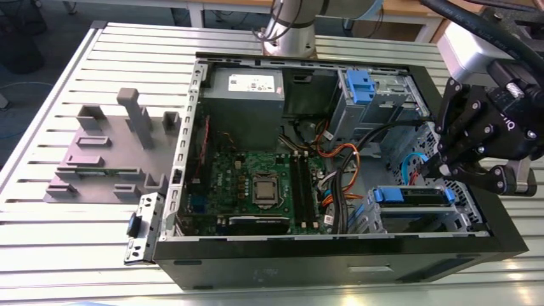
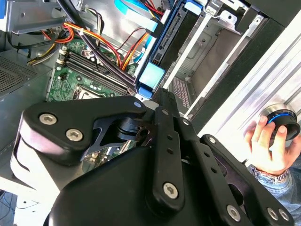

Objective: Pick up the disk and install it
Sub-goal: 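Insert the disk into the insertion slot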

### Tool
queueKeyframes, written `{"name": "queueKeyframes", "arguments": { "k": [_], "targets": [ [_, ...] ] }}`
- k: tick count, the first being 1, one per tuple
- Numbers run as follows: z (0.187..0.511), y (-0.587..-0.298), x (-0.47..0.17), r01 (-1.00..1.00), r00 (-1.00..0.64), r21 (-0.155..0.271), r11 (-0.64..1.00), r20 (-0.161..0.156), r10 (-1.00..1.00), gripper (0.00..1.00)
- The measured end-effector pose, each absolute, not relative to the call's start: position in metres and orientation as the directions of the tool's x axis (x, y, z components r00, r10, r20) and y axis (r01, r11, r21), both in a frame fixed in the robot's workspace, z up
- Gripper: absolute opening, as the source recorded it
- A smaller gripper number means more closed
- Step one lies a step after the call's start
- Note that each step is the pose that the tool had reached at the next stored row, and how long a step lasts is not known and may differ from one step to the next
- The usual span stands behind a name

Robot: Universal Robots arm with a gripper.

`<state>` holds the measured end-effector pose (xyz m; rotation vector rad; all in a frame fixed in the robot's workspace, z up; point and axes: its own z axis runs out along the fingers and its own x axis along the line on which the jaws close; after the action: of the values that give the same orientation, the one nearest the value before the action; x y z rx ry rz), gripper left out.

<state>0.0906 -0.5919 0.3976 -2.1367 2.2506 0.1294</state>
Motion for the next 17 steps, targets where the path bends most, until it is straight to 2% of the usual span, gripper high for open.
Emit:
{"name": "queueKeyframes", "arguments": {
  "k": [17],
  "targets": [
    [0.3899, -0.5919, 0.0989, -0.998, -0.053, 0.036, 0.05, -0.08, -0.995, 0.11]
  ]
}}
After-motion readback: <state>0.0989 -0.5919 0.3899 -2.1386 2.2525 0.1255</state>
